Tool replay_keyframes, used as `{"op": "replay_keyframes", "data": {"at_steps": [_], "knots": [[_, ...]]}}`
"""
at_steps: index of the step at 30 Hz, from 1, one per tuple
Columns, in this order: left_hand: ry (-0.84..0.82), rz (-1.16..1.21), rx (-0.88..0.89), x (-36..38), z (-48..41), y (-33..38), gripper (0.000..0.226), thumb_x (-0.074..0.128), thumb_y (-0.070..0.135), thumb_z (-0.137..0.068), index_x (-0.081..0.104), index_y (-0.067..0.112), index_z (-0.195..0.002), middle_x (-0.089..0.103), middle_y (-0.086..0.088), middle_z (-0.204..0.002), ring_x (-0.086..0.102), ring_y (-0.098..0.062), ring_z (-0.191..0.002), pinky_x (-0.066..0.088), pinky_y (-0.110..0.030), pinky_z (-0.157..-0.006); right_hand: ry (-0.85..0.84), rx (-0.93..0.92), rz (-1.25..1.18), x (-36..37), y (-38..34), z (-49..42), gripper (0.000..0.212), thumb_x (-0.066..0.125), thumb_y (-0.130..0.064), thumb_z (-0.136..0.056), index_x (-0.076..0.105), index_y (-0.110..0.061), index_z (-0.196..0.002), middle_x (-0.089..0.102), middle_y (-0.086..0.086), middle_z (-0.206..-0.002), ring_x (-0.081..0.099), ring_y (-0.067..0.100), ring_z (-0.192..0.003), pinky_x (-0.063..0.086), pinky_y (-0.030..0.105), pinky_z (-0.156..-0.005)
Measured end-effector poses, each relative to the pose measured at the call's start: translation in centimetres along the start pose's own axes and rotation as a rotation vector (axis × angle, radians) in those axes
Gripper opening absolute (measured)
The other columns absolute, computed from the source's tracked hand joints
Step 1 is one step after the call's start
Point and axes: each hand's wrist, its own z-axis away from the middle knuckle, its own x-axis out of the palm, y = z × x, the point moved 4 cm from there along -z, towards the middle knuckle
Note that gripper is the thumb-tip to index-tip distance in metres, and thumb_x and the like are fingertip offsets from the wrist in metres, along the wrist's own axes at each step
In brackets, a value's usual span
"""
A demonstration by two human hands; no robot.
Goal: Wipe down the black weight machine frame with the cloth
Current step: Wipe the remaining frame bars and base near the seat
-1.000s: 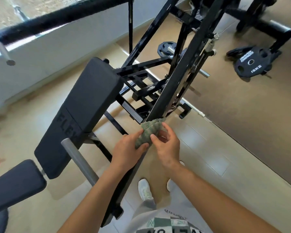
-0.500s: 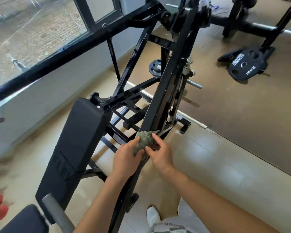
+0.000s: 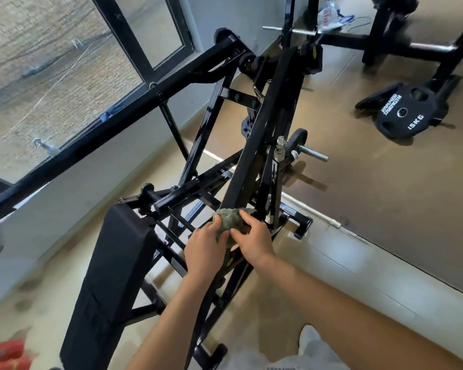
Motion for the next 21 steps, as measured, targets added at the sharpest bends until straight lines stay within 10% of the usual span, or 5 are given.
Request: {"op": "replay_keyframes", "data": {"at_steps": [21], "knots": [[-0.016,0.27,0.258,3.0,-18.7,9.3,0.045,0.06,0.029,-0.1,0.055,0.031,-0.144,0.057,0.01,-0.145,0.061,-0.022,-0.119,0.054,-0.042,-0.088,0.276,-0.456,0.461,-7.6,-6.3,-16.7,0.05,0.063,0.0,-0.091,0.056,-0.003,-0.141,0.055,0.016,-0.141,0.051,0.028,-0.13,0.037,0.034,-0.115]]}}
